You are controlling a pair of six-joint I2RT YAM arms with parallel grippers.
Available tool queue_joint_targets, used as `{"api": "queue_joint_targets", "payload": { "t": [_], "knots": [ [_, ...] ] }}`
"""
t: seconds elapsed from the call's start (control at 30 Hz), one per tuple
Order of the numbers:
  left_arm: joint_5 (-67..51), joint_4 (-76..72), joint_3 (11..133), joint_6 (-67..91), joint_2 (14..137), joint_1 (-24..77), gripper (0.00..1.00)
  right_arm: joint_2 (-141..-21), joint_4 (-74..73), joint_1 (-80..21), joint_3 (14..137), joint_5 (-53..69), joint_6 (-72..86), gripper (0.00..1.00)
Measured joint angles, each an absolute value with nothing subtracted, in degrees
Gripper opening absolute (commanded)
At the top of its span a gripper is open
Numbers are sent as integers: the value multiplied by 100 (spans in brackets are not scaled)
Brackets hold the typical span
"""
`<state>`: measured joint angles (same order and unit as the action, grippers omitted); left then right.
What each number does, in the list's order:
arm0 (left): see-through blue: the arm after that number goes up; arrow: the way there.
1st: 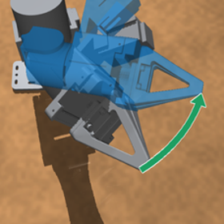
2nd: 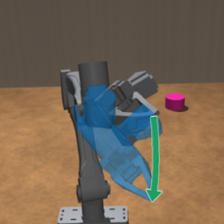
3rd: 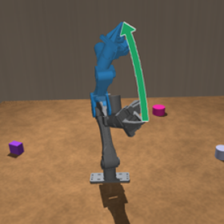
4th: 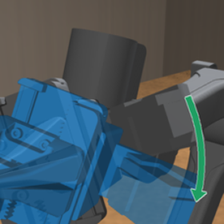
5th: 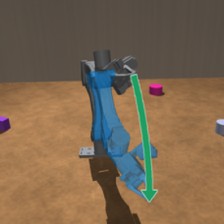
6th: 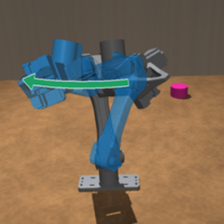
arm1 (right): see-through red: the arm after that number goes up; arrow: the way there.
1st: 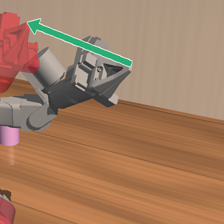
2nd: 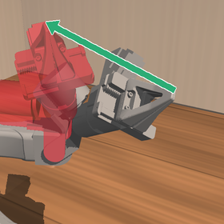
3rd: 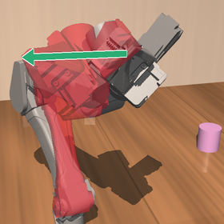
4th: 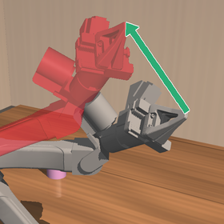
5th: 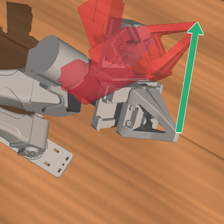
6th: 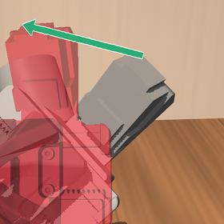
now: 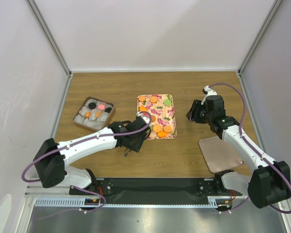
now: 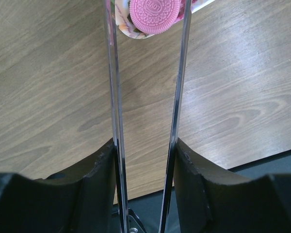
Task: Pack the cookies
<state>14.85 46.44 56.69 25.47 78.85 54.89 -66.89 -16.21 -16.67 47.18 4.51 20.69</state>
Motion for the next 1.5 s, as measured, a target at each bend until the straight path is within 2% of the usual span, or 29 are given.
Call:
{"api": "queue_joint_targets", "payload": {
  "t": [0.4, 0.93, 1.3, 1.5],
  "knots": [
    [1481, 4639, 5669, 2543, 8060, 5540, 43, -6689, -1619, -1667, 4718, 454, 2069, 52],
    [1660, 4821, 5975, 2515, 8031, 5452, 40, -6689, -1619, -1667, 4718, 454, 2069, 52],
    [1747, 5019, 6289, 2342, 7664, 5000, 39, -6689, -1619, -1667, 4718, 458, 2069, 52],
    [1680, 5146, 6300, 2141, 6945, 3940, 40, -6689, -1612, -1664, 4718, 526, 2071, 52]
  ]
}}
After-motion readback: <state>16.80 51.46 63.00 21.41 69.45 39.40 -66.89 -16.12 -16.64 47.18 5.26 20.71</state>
